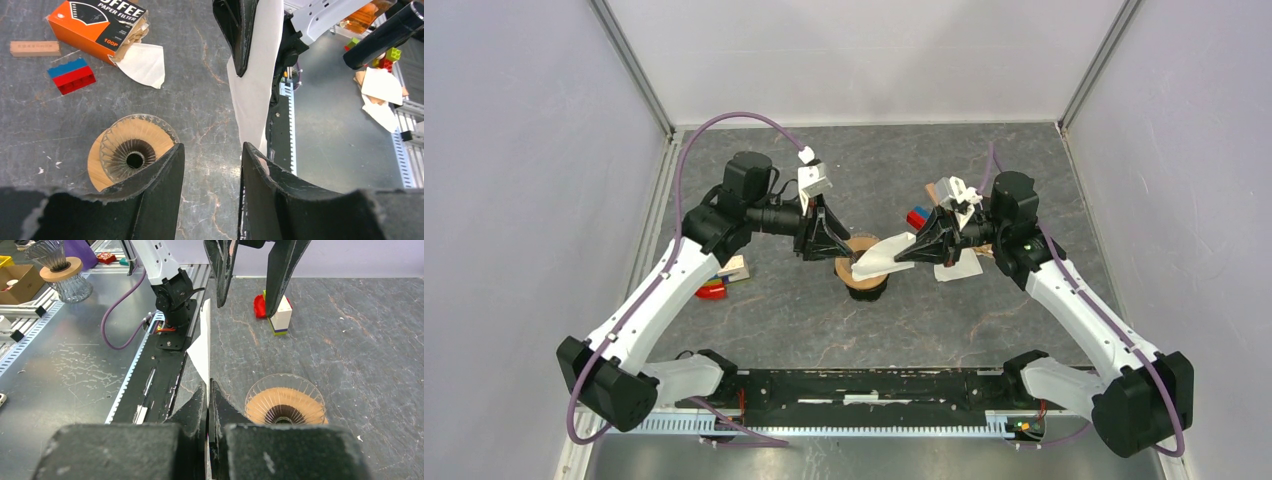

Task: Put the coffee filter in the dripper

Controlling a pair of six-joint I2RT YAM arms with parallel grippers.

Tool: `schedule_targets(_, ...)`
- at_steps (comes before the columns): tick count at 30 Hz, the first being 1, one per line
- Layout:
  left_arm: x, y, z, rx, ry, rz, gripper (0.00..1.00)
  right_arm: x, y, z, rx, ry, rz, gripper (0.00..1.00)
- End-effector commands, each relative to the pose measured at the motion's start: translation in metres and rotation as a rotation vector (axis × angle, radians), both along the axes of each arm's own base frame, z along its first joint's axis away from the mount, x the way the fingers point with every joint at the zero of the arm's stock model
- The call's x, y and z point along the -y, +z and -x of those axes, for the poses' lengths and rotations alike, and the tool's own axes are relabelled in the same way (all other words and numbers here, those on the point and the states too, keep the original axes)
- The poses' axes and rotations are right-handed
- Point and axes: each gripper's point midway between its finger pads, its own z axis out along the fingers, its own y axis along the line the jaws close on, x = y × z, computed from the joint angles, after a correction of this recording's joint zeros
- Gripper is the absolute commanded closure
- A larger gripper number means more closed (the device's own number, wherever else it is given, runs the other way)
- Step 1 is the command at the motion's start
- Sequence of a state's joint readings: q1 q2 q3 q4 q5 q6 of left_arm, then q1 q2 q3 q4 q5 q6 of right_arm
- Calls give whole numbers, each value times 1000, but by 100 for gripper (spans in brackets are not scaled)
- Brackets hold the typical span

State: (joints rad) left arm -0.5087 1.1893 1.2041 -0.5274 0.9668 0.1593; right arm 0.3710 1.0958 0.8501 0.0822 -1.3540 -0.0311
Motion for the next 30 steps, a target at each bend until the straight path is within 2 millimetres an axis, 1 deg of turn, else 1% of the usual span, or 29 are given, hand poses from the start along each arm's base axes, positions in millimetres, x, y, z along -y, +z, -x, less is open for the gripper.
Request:
schedule_targets(1, 7, 8, 2, 4, -10, 41, 47, 1, 9, 0, 40, -6, -15, 100)
schedule_targets(15, 8, 5, 15, -25, -43, 39, 47, 2, 10, -12, 27, -49, -4, 100)
schedule_targets(21, 9, 5, 17, -28, -56, 41, 47, 2, 10, -15, 24, -62, -1, 100)
schedule_targets(30, 12, 0, 18, -33, -63, 32, 47, 2, 10, -17, 21, -72, 1, 100)
